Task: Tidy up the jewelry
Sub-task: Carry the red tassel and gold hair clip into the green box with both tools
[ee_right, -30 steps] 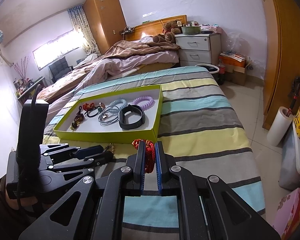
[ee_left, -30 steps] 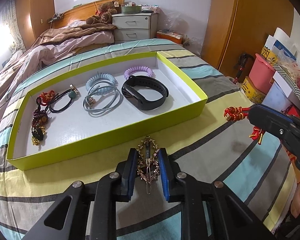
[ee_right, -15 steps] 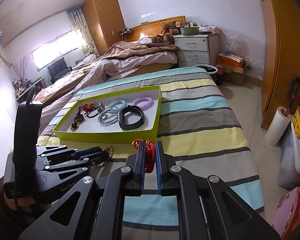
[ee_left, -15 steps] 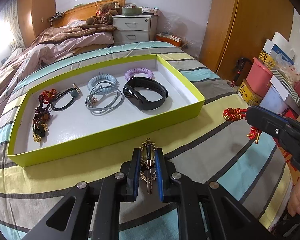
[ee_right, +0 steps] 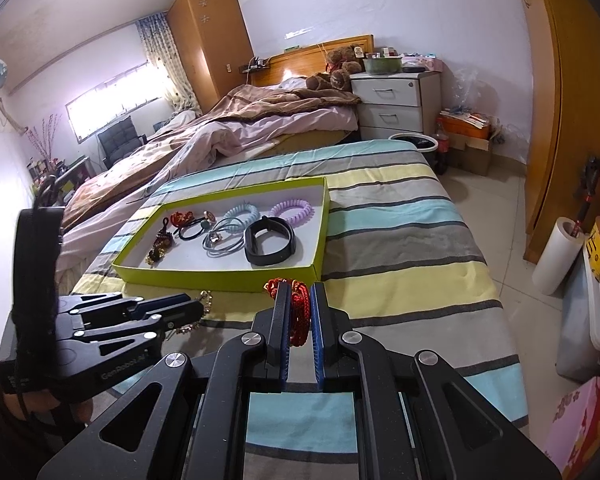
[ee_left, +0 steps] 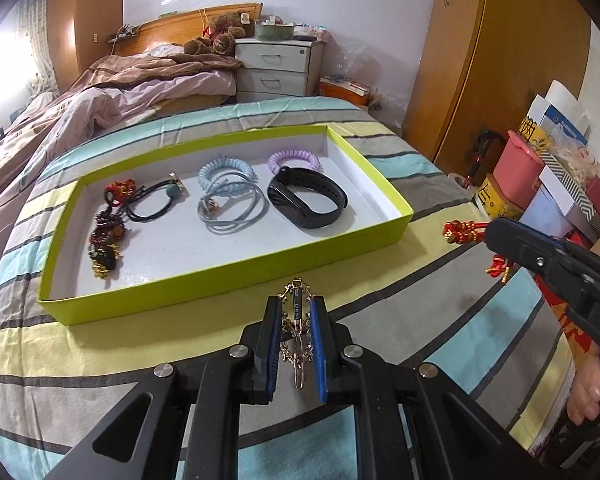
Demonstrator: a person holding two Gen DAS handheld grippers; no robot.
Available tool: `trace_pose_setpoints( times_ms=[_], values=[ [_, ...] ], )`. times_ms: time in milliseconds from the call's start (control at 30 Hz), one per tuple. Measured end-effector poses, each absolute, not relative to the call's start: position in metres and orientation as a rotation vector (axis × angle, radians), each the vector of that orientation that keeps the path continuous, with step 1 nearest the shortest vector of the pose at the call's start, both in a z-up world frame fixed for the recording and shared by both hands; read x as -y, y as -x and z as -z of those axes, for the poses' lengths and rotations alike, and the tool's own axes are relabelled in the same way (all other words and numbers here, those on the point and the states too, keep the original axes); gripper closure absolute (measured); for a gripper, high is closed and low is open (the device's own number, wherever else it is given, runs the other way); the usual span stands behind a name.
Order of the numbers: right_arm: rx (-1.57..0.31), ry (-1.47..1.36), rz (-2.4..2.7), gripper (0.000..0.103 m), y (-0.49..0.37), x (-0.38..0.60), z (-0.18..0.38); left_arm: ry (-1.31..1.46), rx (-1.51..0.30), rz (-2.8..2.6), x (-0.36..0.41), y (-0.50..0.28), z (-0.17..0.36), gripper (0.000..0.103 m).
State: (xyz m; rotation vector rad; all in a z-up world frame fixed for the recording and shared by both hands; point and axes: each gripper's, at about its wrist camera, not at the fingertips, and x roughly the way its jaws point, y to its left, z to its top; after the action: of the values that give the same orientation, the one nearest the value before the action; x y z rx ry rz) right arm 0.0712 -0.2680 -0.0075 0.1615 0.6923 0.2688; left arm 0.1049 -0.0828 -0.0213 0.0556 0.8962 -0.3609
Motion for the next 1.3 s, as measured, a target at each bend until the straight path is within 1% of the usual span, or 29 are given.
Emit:
trace_pose_setpoints(
  times_ms=[300,533,967,1300],
  values=[
    [-0.678,-0.142,-0.311,0.094,-0.084,0.25,-0.007,-0.036,-0.843,0.316,0.052,-0.105,-0.004,0.089],
    [-0.714,-0.126,-0.344,0.094,-0.104,0.229,-0.002,-0.028,-0.827,0.288,0.03,-0.125,-0.014,0.089],
    [-0.807,-0.095,-0.403,0.094,-0.148,0.196,0.016,0.011,-0.867,0.273,0.01,-0.165,0.003,0.089],
    [-0.809,-0.099,-0.293,0.094,-0.155,0.228,0.016,0.03,-0.905,0.274,0.012,-0.178,0.021,0.089]
  ],
)
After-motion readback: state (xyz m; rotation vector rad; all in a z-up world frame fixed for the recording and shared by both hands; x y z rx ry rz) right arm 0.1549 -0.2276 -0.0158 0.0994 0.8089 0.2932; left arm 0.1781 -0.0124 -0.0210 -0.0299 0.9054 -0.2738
